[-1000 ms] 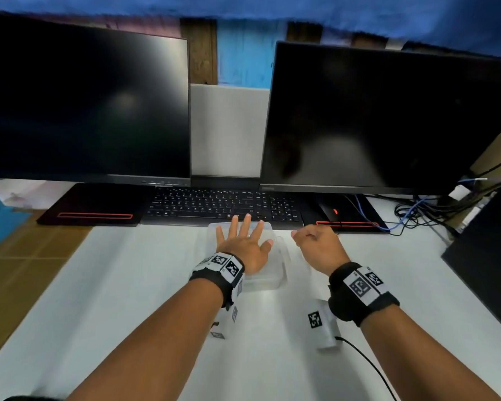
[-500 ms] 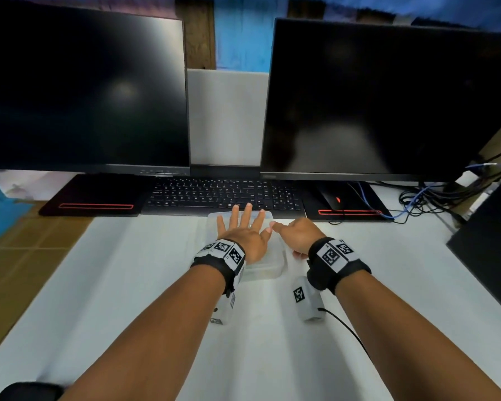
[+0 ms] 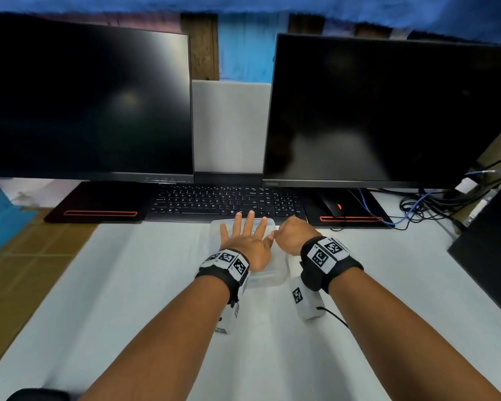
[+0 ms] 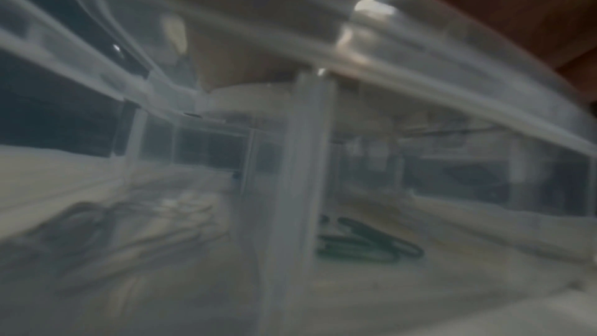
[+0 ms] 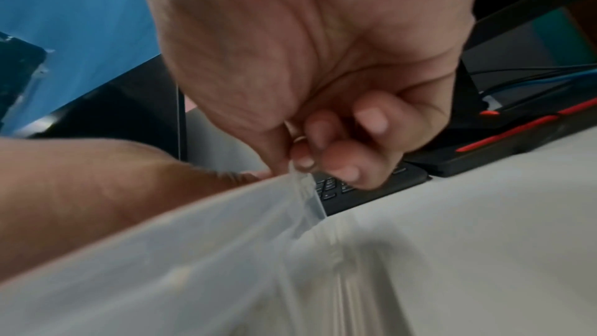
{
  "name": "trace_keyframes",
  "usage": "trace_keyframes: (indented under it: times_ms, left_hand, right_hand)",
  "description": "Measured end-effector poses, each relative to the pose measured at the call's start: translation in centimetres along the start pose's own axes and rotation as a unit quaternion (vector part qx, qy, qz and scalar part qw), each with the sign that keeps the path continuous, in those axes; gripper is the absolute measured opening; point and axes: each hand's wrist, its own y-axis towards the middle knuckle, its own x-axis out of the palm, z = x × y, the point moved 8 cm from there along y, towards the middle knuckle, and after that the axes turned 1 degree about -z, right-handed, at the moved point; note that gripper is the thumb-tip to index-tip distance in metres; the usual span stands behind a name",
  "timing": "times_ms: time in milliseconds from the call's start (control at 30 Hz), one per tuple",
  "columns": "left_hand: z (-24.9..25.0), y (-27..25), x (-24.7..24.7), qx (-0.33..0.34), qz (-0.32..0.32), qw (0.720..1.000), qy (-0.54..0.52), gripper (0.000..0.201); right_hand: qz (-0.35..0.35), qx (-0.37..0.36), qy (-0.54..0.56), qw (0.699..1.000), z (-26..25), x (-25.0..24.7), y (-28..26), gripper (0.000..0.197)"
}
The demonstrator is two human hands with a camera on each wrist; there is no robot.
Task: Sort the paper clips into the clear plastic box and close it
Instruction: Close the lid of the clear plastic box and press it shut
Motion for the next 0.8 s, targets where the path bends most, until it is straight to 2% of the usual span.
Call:
trace_keyframes:
  times_ms: [100, 200, 267, 333, 400, 467, 533, 600, 667, 800]
  left_hand:
    - [-0.1, -0.3, -0.8, 0.014, -0.016, 1.000, -0.011, 0.060]
    - [-2.0, -0.7, -4.0, 0.011, 0.018, 0.995, -0.093, 0.060]
    - [-5.0, -0.8, -6.7, -0.018, 0.085, 0.985, -0.152, 0.058]
    - [-8.1, -1.3, -8.3, -0.047, 0.121, 0.974, -0.185, 0.047]
    - [-10.2, -1.9, -8.1, -0.069, 0.103, 0.975, -0.187, 0.037]
    - [-11.6, -2.5, -7.1, -0.091, 0.073, 0.978, -0.174, 0.043]
    - [-12.7, -2.9, -5.7, -0.110, 0.046, 0.977, -0.178, 0.054]
    - [-13.2, -3.0, -4.1, -0.126, 0.019, 0.975, -0.183, 0.062]
    - [-13.3, -3.0, -3.2, -0.129, 0.006, 0.972, -0.195, 0.064]
    - [-13.2, -2.9, -2.7, -0.122, 0.005, 0.963, -0.242, 0.053]
  right_hand:
    - [-0.002, 0.010, 0.010, 1.000, 0.7, -0.4, -0.3, 0.034]
    - [0.078, 0.005, -0.057, 0.995, 0.3, -2.6, -1.8, 0.040]
    - [0.146, -0.039, -0.095, 0.984, -1.6, -4.1, -3.4, 0.039]
    - [0.163, -0.127, -0.108, 0.972, -4.4, -4.0, -4.8, 0.039]
    - [0.118, -0.218, -0.111, 0.962, -7.0, -2.4, -5.9, 0.049]
    - [0.032, -0.261, -0.123, 0.957, -8.7, 0.1, -6.2, 0.070]
    - [-0.041, -0.249, -0.133, 0.959, -9.2, 2.4, -5.8, 0.090]
    - [-0.088, -0.208, -0.141, 0.964, -8.7, 4.1, -5.1, 0.100]
    - [-0.121, -0.177, -0.182, 0.960, -8.2, 5.1, -4.6, 0.097]
    - [-0.150, -0.148, -0.211, 0.954, -8.4, 4.9, -4.4, 0.093]
